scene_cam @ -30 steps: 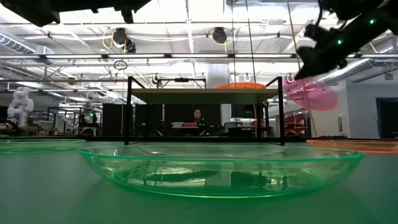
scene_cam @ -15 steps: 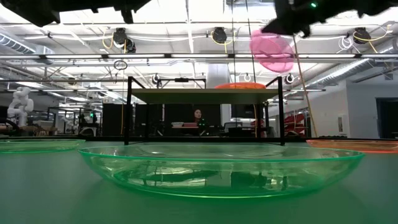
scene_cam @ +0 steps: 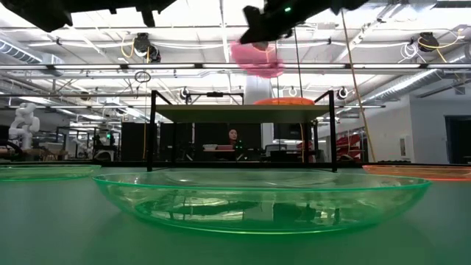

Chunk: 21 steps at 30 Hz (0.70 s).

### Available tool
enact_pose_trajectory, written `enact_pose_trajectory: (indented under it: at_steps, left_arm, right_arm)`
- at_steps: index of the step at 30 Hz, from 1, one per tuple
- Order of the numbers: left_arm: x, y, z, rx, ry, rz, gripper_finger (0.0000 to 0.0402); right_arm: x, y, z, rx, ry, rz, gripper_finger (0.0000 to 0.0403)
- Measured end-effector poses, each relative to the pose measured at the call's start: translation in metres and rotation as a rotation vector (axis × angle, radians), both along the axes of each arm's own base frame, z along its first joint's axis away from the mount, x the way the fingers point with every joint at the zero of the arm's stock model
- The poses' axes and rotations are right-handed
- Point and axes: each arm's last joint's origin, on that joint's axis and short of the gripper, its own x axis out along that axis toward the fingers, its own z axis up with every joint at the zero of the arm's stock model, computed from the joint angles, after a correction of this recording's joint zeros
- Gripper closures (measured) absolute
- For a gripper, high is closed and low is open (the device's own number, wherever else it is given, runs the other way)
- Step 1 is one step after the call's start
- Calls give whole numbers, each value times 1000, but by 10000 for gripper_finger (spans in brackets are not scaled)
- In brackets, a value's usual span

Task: Place and stack plates onto a shelf
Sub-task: Put the pink plate on the shelf

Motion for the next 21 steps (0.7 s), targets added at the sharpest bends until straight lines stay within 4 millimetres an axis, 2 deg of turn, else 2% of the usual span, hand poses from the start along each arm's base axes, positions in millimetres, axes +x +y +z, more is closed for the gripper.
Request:
enact_pose_trajectory:
  at_steps: [4,10,17,21]
  left_arm:
    - [-4,0,3,-26,-1,99,323]
    - [-22,-7,13,18,34,194,323]
    - [-28,-7,10,21,125,264,323]
    - [-27,-5,9,20,131,271,323]
  right_arm:
    - [30,-7,-9,-4,32,114,403]
    - [61,-20,-27,14,79,185,403]
    - [75,-32,-57,48,129,185,403]
    - [80,-34,-60,53,72,179,403]
